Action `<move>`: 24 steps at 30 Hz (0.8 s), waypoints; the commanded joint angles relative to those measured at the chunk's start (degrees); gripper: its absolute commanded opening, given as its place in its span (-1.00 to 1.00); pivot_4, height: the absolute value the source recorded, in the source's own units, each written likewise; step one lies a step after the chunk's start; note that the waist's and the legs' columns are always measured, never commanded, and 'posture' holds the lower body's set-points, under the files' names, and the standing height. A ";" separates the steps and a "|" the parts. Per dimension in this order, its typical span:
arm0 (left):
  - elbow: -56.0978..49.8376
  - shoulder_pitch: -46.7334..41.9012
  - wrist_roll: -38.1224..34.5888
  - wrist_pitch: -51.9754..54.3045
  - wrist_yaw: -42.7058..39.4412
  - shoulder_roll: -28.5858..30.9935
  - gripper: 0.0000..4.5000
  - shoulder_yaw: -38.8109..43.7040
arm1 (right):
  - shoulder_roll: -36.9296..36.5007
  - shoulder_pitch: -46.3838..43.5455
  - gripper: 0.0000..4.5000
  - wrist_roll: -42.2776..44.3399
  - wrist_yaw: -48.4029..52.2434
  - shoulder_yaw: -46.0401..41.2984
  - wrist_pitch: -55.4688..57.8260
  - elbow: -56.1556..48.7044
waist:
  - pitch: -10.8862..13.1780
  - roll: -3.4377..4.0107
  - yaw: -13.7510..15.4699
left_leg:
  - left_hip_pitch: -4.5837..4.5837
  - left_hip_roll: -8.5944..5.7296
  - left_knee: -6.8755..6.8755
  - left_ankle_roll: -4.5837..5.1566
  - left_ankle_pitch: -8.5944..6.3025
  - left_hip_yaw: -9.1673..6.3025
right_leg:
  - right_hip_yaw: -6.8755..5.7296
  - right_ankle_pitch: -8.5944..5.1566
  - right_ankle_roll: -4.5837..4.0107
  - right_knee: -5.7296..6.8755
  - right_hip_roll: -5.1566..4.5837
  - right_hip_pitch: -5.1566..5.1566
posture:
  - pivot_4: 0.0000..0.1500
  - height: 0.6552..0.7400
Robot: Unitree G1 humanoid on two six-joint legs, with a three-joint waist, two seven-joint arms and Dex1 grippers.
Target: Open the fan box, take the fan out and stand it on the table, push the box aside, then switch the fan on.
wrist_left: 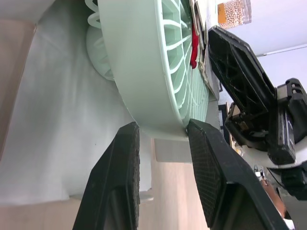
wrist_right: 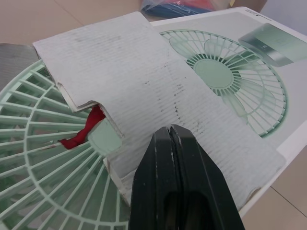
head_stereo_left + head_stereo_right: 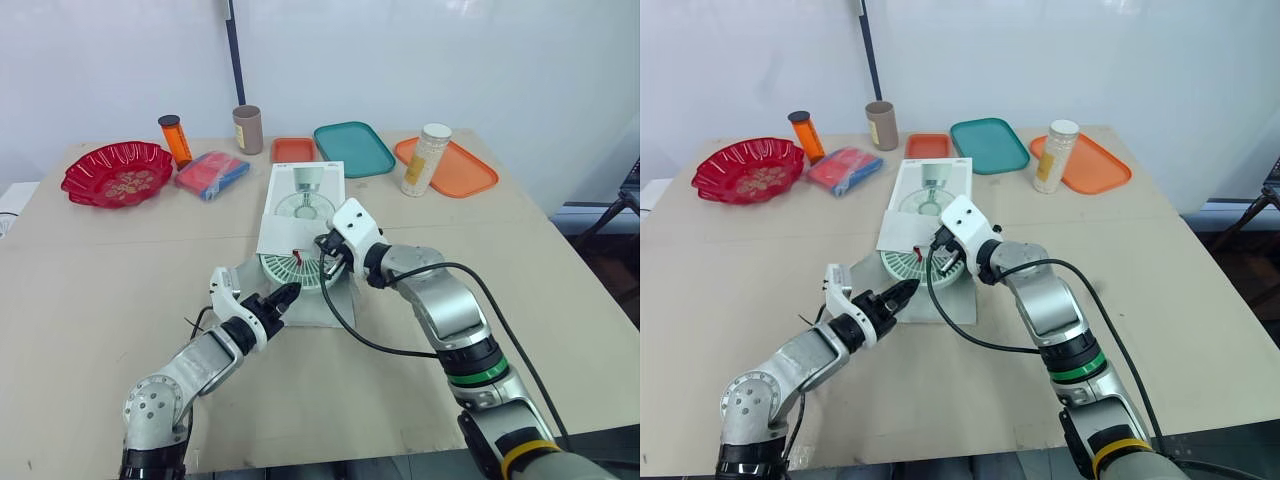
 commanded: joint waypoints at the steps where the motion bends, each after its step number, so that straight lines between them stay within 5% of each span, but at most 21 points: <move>1: -1.84 4.27 -2.20 -0.43 3.57 2.44 -0.48 0.46 | -0.61 0.46 -1.00 -0.12 -0.25 0.27 1.14 1.48 | 0.00 0.00 0.01 | 0.01 0.02 0.00 -0.02 -0.01 0.01 | 0.01 -0.01 0.00 0.00 0.01 0.00 | 1.00 1.00; 16: -6.14 8.47 -4.09 -4.81 3.98 9.03 -0.48 -2.71 | -1.60 0.89 -1.00 0.22 0.40 0.91 0.88 1.09 | 0.01 0.02 0.02 | 0.12 0.46 0.01 -0.02 -0.24 0.16 | 0.08 -0.05 -0.22 -0.05 0.48 0.03 | 1.00 1.00; 18: -6.28 8.62 -3.63 -5.45 3.77 9.27 -0.08 -3.07 | -1.66 0.95 -1.00 0.30 0.44 0.94 0.85 1.01 | 0.02 0.03 0.02 | 0.12 0.47 0.01 -0.02 -0.25 0.17 | 0.08 -0.06 -0.23 -0.06 0.50 0.03 | 1.00 1.00; 24: -6.32 8.89 -2.82 -6.69 3.36 9.94 0.75 -3.17 | -1.97 1.32 -1.00 0.46 0.51 1.10 0.79 0.65 | 0.03 0.05 0.06 | 0.11 0.48 0.01 -0.01 -0.26 0.17 | 0.09 -0.06 -0.23 -0.08 0.50 0.03 | 1.00 1.00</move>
